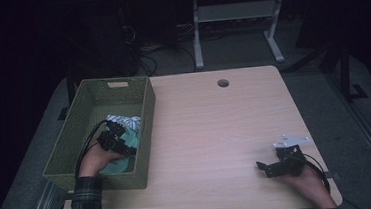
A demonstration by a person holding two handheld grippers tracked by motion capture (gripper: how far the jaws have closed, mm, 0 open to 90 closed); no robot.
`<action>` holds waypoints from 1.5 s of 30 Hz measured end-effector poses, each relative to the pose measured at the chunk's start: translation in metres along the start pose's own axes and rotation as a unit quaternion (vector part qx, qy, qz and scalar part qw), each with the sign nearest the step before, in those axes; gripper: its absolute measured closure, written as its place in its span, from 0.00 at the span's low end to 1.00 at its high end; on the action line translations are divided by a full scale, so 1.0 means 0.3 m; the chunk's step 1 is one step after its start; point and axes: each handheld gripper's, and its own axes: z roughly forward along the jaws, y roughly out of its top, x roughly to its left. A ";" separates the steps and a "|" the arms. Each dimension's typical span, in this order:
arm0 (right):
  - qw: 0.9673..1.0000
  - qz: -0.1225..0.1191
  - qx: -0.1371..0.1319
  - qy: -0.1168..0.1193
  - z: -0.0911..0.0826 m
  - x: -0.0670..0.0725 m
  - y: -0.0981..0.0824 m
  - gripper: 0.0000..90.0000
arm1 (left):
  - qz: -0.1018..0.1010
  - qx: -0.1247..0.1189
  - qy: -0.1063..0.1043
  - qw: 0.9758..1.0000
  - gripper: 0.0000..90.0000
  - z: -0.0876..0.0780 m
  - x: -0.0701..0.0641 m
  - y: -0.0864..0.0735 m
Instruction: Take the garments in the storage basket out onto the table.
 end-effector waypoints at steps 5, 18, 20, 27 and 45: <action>1.000 0.000 0.000 0.000 0.000 0.000 0.000 0.02 | -0.001 0.006 0.003 1.000 0.34 0.007 0.000 -0.002; 1.000 0.000 0.000 0.000 0.000 0.000 0.000 0.02 | -0.025 0.020 0.020 0.999 0.68 -0.012 0.012 -0.005; 1.000 0.000 0.000 0.000 0.000 0.000 0.000 0.02 | -0.035 0.023 0.023 0.999 0.77 -0.017 0.015 -0.005; 1.000 0.000 0.000 0.000 0.000 0.000 0.000 0.02 | -0.059 0.012 0.024 0.998 0.92 -0.042 0.025 -0.006; 1.000 0.000 0.000 0.000 0.000 0.000 0.000 0.02 | -0.087 -0.140 0.008 0.986 0.93 -0.161 0.054 -0.027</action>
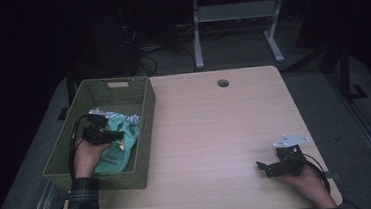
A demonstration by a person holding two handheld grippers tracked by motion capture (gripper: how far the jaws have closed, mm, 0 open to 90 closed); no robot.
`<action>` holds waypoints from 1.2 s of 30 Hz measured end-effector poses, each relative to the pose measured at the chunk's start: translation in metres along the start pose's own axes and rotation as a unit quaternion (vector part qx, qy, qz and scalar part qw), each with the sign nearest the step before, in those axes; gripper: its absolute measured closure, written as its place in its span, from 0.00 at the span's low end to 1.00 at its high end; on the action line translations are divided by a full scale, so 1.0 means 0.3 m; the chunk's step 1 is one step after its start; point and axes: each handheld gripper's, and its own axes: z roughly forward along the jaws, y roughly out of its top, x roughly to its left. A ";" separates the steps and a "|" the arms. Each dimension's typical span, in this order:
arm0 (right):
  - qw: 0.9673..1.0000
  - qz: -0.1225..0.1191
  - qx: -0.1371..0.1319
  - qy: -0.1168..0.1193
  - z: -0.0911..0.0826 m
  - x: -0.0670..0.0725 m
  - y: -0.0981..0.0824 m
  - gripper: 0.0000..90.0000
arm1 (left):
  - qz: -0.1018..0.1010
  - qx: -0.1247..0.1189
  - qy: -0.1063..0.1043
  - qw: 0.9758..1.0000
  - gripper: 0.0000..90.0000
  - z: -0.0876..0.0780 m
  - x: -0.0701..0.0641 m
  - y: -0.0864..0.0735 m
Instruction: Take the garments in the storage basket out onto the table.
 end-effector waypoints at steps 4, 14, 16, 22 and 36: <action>1.000 0.000 0.000 0.000 0.000 0.000 0.000 0.02 | 0.003 -0.037 -0.004 0.999 0.93 -0.024 0.001 0.002; 1.000 0.000 0.000 0.000 0.000 0.000 0.000 0.02 | -0.001 -0.103 -0.015 0.995 0.94 -0.079 0.011 0.003; 1.000 0.000 0.000 0.000 0.000 0.000 0.000 0.02 | -0.003 -0.115 -0.019 0.993 0.94 -0.087 0.014 0.002; 1.000 0.000 0.000 0.000 0.000 0.000 0.000 0.02 | -0.002 -0.138 -0.023 0.990 0.94 -0.115 0.018 0.004; 1.000 -0.001 0.000 0.000 0.000 0.000 0.000 0.02 | 0.009 -0.165 -0.029 0.986 0.94 -0.174 0.013 0.036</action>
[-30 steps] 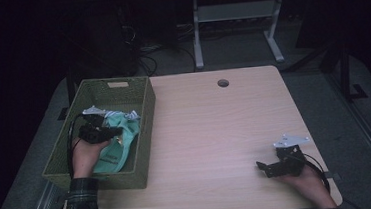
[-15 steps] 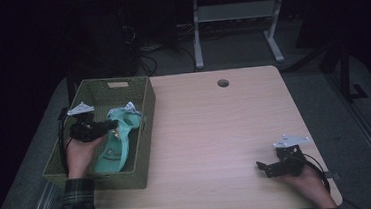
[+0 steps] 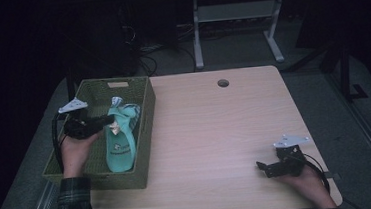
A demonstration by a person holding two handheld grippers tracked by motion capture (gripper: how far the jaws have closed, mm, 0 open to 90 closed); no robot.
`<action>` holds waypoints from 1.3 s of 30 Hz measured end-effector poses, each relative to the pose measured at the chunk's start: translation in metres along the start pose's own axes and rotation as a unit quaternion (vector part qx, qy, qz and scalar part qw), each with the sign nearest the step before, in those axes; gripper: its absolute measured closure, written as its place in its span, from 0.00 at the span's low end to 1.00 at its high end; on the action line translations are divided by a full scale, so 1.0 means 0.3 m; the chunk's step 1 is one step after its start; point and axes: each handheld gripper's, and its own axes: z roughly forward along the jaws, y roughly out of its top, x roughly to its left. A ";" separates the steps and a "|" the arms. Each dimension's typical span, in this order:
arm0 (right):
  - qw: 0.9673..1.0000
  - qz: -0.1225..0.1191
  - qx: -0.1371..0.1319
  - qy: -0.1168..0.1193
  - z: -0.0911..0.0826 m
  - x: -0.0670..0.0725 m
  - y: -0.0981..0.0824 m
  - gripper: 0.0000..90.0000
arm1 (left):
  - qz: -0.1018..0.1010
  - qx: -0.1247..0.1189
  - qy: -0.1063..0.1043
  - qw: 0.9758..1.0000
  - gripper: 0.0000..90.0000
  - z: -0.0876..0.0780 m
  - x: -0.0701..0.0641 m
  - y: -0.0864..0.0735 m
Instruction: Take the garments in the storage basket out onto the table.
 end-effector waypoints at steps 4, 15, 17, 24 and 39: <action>1.000 0.000 0.000 0.000 0.000 0.000 0.000 0.02 | 0.002 -0.010 -0.008 1.000 0.94 -0.017 -0.004 0.018; 1.000 0.000 0.000 0.000 0.000 0.000 0.000 0.02 | 0.009 -0.036 -0.025 0.999 0.94 -0.063 -0.020 0.069; 1.000 0.000 0.000 0.000 0.000 0.000 0.000 0.02 | 0.011 -0.041 -0.028 0.999 0.94 -0.072 -0.026 0.082; 1.000 0.000 0.000 0.000 0.000 0.000 0.000 0.02 | 0.025 -0.053 -0.034 0.998 0.94 -0.097 -0.057 0.133; 1.000 0.001 0.000 0.000 0.000 0.000 0.000 0.02 | 0.046 -0.083 -0.046 0.994 0.94 -0.142 -0.105 0.237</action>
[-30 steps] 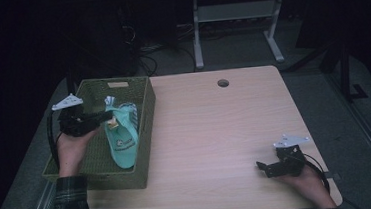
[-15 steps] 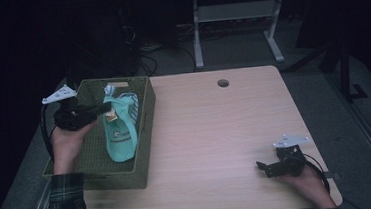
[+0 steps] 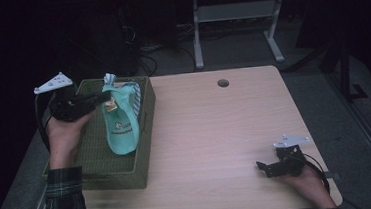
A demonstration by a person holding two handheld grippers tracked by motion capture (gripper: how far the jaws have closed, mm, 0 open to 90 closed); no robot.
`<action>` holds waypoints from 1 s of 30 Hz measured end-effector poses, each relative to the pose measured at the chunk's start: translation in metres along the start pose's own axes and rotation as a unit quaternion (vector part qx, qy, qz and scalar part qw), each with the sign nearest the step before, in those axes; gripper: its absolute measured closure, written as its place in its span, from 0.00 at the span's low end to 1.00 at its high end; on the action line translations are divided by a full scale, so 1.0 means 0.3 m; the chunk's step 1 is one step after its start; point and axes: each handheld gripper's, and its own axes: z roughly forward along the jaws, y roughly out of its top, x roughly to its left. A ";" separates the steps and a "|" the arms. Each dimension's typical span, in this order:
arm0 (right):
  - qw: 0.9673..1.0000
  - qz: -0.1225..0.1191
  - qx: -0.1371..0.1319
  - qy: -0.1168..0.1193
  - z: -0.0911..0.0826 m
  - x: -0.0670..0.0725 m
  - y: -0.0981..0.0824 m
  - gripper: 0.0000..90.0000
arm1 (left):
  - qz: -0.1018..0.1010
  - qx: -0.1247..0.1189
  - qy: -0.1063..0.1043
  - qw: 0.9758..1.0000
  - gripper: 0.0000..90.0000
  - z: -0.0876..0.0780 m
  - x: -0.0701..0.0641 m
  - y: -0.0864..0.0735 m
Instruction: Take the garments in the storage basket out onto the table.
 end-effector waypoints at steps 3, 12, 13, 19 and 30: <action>1.000 0.000 0.000 0.000 0.000 0.000 0.000 0.02 | 0.004 -0.004 -0.004 1.000 0.94 0.001 -0.011 0.022; 1.000 0.000 0.000 0.000 0.000 0.000 0.000 0.02 | 0.013 -0.017 -0.028 0.999 0.94 0.025 -0.051 0.071; 1.000 0.000 0.000 0.000 0.000 0.000 0.000 0.02 | 0.014 -0.018 -0.031 0.999 0.94 0.029 -0.056 0.075; 1.000 0.000 0.000 0.000 0.000 0.000 0.000 0.02 | 0.015 -0.028 -0.055 0.998 0.94 0.059 -0.088 0.096; 1.000 -0.001 0.000 0.000 0.000 0.000 0.000 0.02 | 0.025 -0.031 -0.081 0.996 0.94 0.116 -0.143 0.124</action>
